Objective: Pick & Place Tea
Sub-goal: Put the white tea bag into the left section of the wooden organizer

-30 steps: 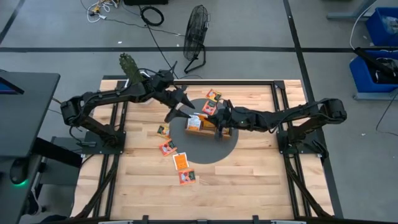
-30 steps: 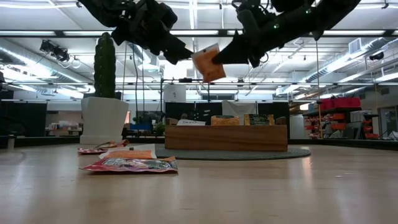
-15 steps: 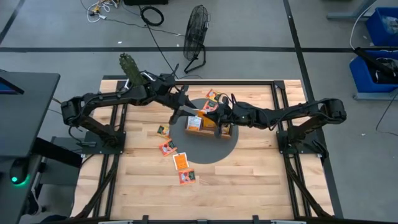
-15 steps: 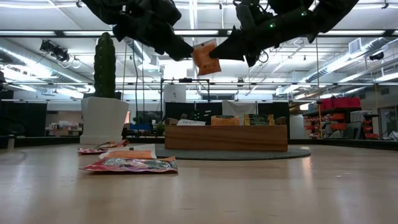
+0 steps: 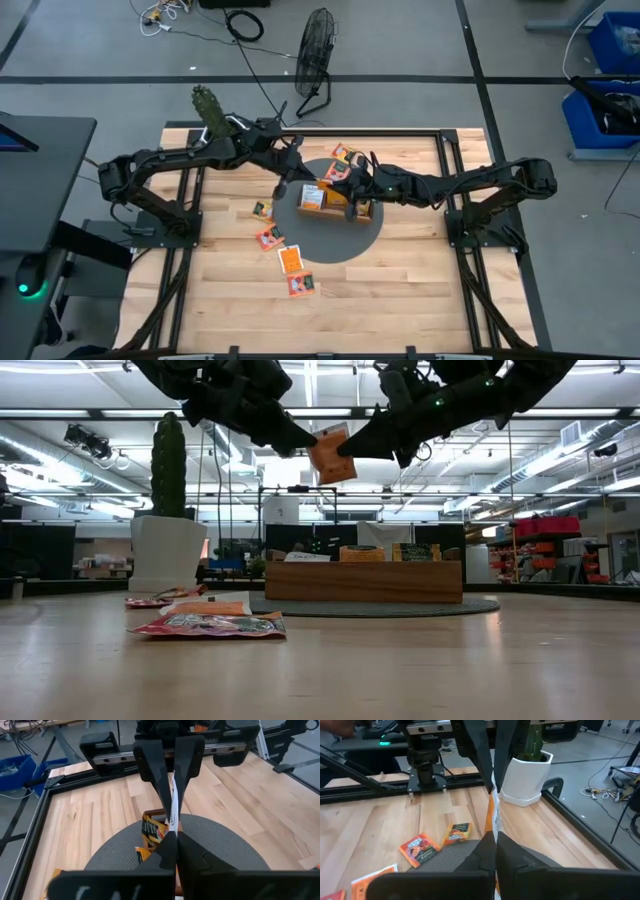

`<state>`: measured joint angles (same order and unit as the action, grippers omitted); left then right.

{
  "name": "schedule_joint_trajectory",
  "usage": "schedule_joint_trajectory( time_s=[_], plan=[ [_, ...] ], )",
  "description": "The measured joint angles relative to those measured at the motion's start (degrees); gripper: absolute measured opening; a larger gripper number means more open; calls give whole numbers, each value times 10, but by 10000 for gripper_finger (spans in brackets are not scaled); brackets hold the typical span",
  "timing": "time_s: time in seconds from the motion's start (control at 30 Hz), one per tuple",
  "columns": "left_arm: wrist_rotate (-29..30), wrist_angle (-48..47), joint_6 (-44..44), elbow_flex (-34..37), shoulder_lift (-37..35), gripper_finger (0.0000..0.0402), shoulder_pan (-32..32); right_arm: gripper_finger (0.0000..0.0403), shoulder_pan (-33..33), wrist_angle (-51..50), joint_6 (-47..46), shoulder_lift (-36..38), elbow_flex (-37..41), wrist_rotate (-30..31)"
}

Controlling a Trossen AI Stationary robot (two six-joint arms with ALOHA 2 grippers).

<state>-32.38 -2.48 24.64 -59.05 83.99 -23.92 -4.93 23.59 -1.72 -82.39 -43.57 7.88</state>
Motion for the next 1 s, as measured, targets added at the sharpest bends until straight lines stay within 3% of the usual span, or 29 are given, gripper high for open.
schedule_joint_trajectory(
  time_s=[0.33, 0.43, 0.73, 1.0],
  plan=[
    [0, -2, 0, 0, 0, 3, 4, 1, 0, -1, 0, 0, 0, -23],
    [-1, -13, 0, 0, 0, 3, 3, 14, 0, -3, 1, 0, 0, -2],
    [3, -110, -18, 3, 0, 2, -8, 120, -2, -43, 25, 0, 0, 108],
    [3, -85, -32, 41, 1, 2, -9, 192, -9, -63, 22, 0, 0, 117]
  ],
)
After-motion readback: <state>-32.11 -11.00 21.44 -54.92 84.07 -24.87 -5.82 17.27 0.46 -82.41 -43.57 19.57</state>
